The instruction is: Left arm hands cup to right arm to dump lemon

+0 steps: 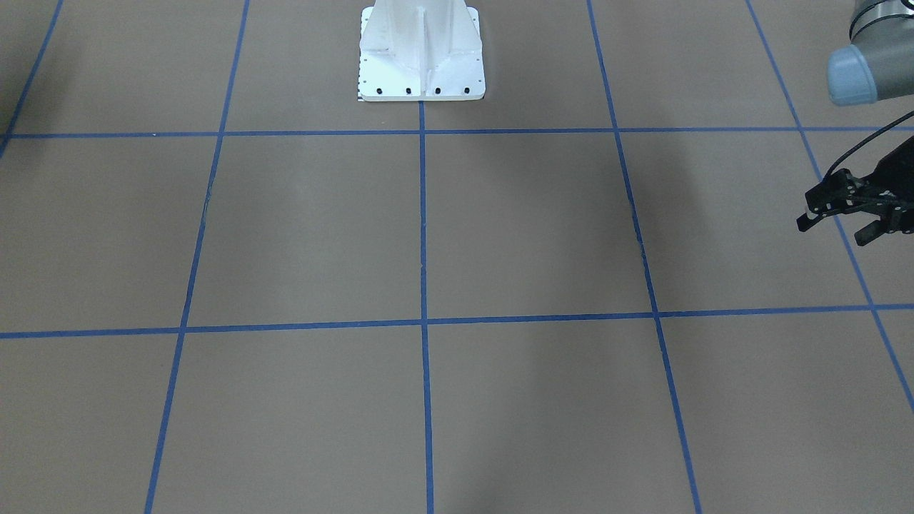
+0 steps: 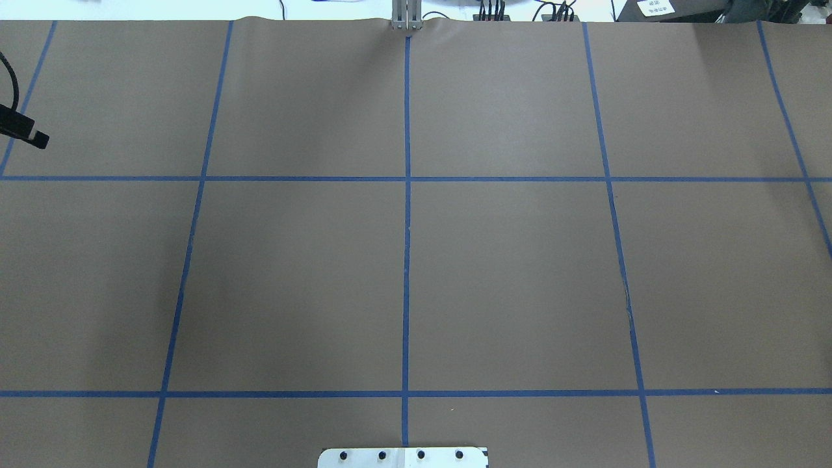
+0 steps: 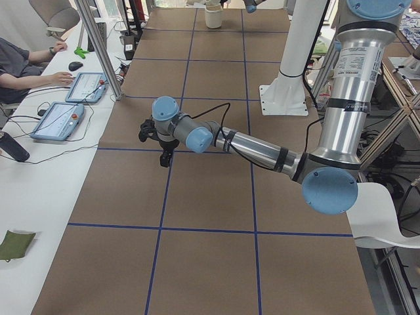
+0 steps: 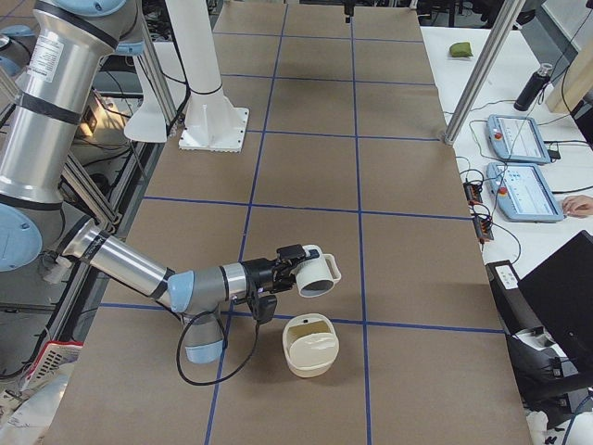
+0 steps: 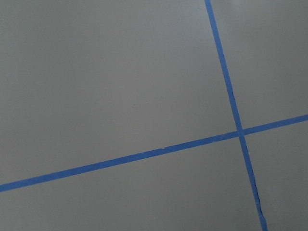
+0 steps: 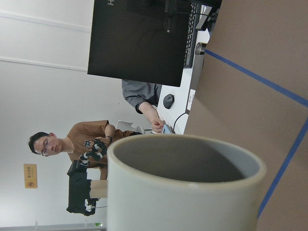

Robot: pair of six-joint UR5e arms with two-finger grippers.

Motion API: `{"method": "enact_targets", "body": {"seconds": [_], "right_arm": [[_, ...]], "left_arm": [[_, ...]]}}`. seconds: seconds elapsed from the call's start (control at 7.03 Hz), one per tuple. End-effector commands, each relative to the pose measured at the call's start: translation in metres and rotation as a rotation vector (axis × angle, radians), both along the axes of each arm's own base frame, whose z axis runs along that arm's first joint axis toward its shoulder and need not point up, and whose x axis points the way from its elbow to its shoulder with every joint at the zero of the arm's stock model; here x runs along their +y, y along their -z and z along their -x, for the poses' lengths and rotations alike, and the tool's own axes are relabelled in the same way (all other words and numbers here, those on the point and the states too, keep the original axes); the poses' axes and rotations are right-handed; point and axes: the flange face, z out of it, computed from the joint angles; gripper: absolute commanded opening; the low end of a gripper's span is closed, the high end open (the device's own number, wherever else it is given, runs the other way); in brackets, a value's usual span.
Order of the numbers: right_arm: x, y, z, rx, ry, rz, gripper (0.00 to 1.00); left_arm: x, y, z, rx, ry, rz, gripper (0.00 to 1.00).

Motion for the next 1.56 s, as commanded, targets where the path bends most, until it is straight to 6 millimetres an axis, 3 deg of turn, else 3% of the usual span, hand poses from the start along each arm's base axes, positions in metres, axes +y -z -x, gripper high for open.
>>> {"method": "enact_targets", "body": {"seconds": [0.0,0.57,0.85,1.42], "right_arm": [[0.009,-0.009,-0.015,-0.203,-0.024,0.075,0.36],[0.009,-0.005,-0.029,-0.465,-0.043,0.148,0.36],[0.018,-0.005,-0.039,-0.545,-0.057,0.147,0.36],[0.017,-0.004,-0.047,-0.621,-0.079,0.161,0.33]], "left_arm": [[0.000,0.000,0.000,0.000,0.000,0.000,1.00],[0.000,0.001,0.000,0.000,0.000,-0.001,1.00],[0.000,0.001,0.000,0.000,0.000,-0.002,1.00],[0.000,0.001,0.000,0.000,0.000,-0.002,1.00]]}}
